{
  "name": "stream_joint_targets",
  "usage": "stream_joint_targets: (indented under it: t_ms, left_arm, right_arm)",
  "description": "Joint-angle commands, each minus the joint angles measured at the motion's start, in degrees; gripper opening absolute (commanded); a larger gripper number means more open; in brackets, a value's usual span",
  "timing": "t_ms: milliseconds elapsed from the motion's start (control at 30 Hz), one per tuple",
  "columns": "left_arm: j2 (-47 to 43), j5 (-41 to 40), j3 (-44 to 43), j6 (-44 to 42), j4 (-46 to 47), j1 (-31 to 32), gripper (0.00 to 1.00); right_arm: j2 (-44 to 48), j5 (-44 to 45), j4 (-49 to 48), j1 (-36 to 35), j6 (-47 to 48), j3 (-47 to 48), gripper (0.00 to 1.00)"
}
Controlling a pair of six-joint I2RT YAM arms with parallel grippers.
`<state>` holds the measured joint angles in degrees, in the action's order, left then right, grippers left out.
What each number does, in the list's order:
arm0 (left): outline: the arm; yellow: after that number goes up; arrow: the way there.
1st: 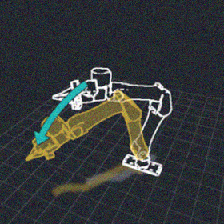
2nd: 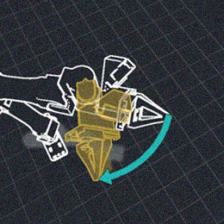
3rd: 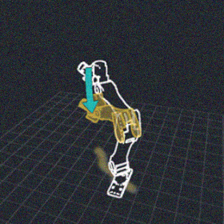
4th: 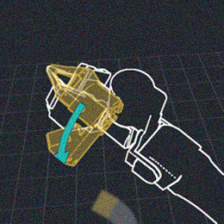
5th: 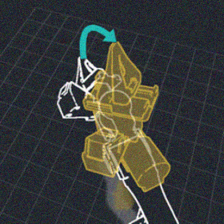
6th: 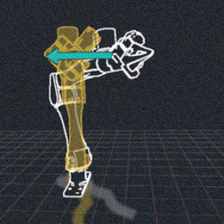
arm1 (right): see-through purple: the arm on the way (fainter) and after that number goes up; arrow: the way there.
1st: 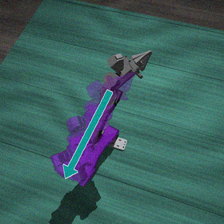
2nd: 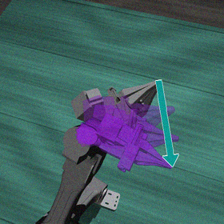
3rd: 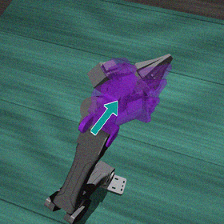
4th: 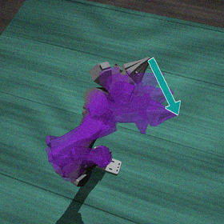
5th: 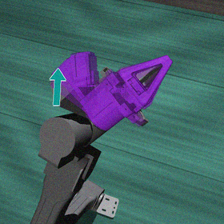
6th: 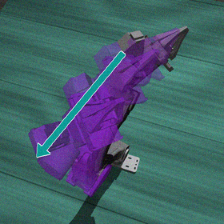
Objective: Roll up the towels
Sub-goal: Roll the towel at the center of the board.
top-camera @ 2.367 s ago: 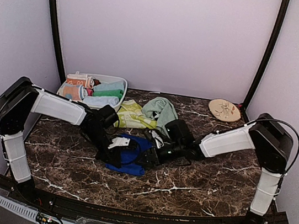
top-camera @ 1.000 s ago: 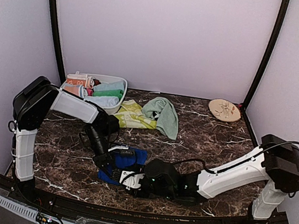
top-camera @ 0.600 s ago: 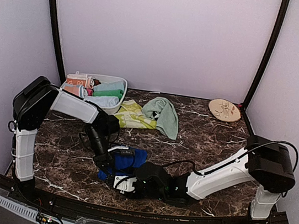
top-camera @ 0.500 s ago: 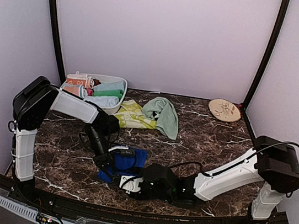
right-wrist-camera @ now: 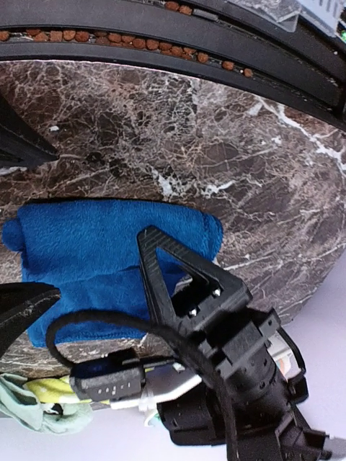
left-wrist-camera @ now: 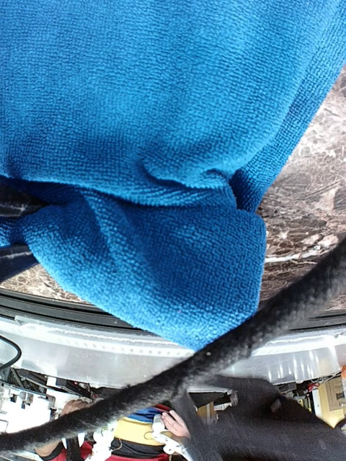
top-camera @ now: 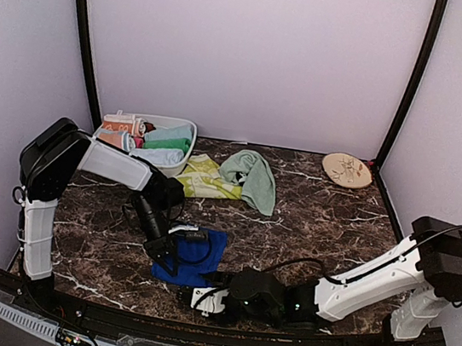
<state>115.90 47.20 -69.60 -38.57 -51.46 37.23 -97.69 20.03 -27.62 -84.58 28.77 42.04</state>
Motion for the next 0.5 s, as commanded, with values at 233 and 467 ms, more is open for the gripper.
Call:
stream_joint_targets:
  t_ms: [233,467]
  left_arm:
    - [2.9,-11.4,1.6,-0.7,2.6,0.0,0.00]
    - [2.6,-10.9,1.6,-2.3,1.9,0.0,0.09]
  right_arm:
    - [-15.1,-0.2,-1.4,1.9,9.7,10.9,0.50]
    - [-18.5,-1.4,0.4,4.0,4.4,11.9,0.44]
